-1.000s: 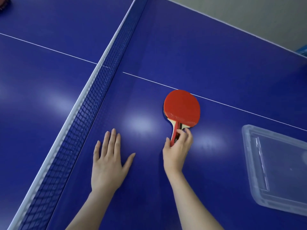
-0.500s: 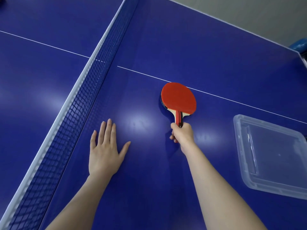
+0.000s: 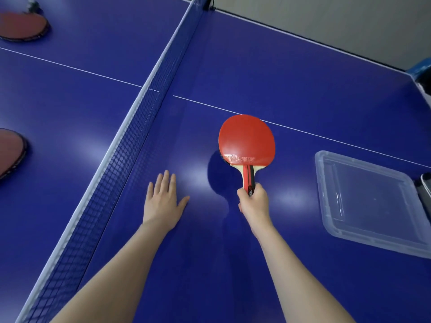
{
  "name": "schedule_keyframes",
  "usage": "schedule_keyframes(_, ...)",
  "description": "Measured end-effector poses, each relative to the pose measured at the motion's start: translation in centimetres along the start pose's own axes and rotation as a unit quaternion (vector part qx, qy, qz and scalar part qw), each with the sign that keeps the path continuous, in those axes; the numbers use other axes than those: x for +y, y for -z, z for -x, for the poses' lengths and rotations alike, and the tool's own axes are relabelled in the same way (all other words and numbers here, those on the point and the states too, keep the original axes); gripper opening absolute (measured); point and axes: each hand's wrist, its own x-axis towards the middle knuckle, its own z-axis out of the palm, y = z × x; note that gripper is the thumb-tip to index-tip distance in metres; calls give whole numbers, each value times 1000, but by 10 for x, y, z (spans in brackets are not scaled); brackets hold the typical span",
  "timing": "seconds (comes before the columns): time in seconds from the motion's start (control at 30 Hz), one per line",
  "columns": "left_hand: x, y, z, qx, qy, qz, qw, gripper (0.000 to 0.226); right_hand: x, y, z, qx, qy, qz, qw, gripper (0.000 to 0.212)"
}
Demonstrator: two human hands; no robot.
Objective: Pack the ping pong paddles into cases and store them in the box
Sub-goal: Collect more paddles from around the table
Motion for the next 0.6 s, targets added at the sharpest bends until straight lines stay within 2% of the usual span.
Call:
schedule_keyframes(0.3, 26, 19, 130, 28, 30, 42, 998, 74, 10, 35, 90, -55, 37, 0, 998, 20)
schedule_keyframes(0.6, 53, 29, 261, 85, 119, 62, 987, 72, 27, 70, 174, -138, 91, 14, 986, 18)
